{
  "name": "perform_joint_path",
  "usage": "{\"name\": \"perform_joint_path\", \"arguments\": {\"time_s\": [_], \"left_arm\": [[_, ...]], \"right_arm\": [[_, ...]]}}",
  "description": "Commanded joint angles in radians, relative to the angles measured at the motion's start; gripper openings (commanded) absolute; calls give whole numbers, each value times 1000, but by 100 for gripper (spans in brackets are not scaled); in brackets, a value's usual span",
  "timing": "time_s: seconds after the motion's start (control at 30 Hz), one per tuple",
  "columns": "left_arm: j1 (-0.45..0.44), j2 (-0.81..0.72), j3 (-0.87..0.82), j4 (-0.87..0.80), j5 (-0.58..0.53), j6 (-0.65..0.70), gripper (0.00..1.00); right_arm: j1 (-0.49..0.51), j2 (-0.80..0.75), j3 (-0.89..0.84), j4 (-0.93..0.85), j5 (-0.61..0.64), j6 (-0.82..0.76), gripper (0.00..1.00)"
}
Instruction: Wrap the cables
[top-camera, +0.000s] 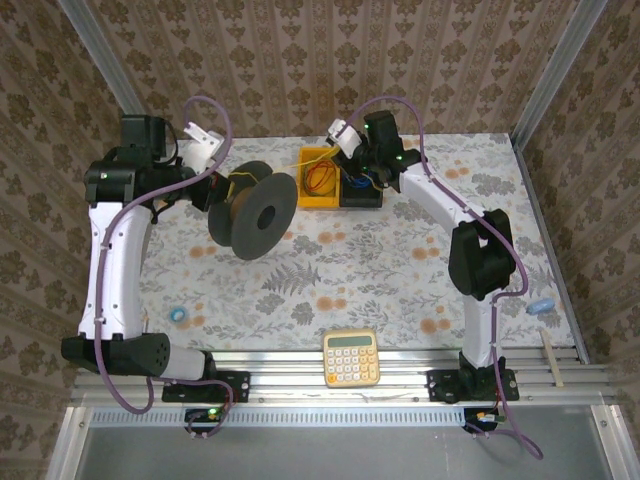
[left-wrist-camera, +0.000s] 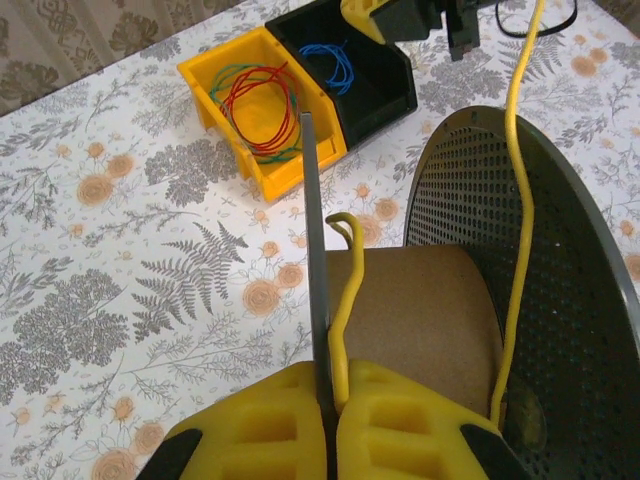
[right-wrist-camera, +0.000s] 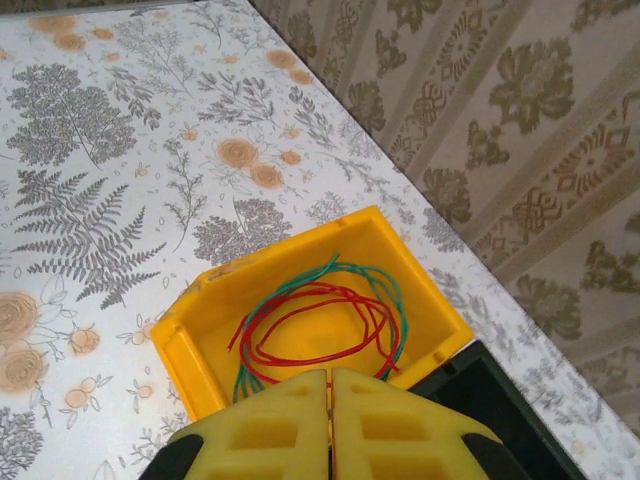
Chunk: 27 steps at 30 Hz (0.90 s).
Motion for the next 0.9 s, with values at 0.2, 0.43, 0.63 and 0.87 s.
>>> {"name": "perform_joint_path", "arguments": {"time_s": [0.2,0.43,0.63,0.87], "left_arm": [[7,-33,70,5,160,19,0],[12,-40,83,46,244,4,0],[76,-87,16,263,276,-135,0],[113,-92,-86,602,234,-414,0]], "right_arm": [[-2,129,321,-399,90,37,0],[44,275,500,-660,223,60,0],[93,271,422,-686,314,82,0],[174,209,285,-665,397,137,0]]}}
